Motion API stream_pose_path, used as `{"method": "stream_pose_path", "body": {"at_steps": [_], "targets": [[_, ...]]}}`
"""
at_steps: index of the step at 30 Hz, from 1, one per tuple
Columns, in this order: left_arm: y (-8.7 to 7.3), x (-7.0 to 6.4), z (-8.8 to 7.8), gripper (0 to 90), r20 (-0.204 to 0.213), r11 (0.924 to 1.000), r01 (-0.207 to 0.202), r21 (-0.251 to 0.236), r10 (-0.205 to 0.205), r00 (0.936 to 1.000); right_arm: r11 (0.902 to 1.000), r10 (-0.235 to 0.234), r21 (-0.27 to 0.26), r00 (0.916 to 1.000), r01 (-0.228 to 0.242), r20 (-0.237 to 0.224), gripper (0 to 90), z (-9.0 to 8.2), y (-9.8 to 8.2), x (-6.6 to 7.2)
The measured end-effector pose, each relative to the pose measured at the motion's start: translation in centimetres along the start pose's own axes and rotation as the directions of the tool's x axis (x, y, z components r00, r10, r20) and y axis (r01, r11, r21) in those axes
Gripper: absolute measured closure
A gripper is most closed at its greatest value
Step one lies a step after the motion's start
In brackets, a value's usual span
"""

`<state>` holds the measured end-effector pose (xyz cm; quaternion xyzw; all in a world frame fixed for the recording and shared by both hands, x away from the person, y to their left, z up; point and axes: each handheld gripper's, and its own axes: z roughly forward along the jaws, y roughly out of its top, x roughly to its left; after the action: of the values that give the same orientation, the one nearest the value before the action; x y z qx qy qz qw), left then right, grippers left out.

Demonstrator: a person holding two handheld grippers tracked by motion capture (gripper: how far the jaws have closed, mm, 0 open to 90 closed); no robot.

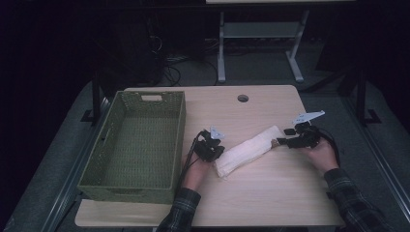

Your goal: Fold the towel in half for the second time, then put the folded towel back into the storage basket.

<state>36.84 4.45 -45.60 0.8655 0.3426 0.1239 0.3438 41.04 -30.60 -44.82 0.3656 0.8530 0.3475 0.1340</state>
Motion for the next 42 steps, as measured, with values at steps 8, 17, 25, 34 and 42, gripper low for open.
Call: {"method": "stream_pose_path", "body": {"at_steps": [8, 17, 25, 34, 42], "targets": [[-1.0, -0.8, 0.1, 89.6, 0.045, 0.9997, -0.003, 0.023, 0.002, 0.9990, 0.9996, 0.004, -0.029, 0.9999, -0.003, 0.014, 33.8, -0.2, 0.1, 0.0], [-1.7, -2.0, -0.6, 89.6, 0.093, 0.9993, -0.026, 0.027, 0.023, 0.9954, 0.9987, -0.012, -0.049, 0.9999, 0.012, 0.012, 29.8, -0.4, 0.2, 0.2], [-2.3, -4.4, -1.0, 89.6, 0.188, 0.9948, -0.101, 0.014, 0.097, 0.9774, 0.9984, -0.024, -0.051, 0.9997, 0.024, -0.003, 28.6, -0.1, 0.3, 0.4], [-2.8, -7.1, -0.9, 89.6, 0.260, 0.9891, -0.147, -0.014, 0.145, 0.9545, 0.9981, -0.032, -0.052, 0.9994, 0.031, -0.012, 28.6, 0.0, 0.3, 0.6], [-2.7, -10.0, -0.5, 89.6, 0.321, 0.9798, -0.197, -0.038, 0.198, 0.9261, 0.9978, -0.041, -0.052, 0.9991, 0.040, -0.013, 28.6, 0.1, 0.3, 0.8]]}}
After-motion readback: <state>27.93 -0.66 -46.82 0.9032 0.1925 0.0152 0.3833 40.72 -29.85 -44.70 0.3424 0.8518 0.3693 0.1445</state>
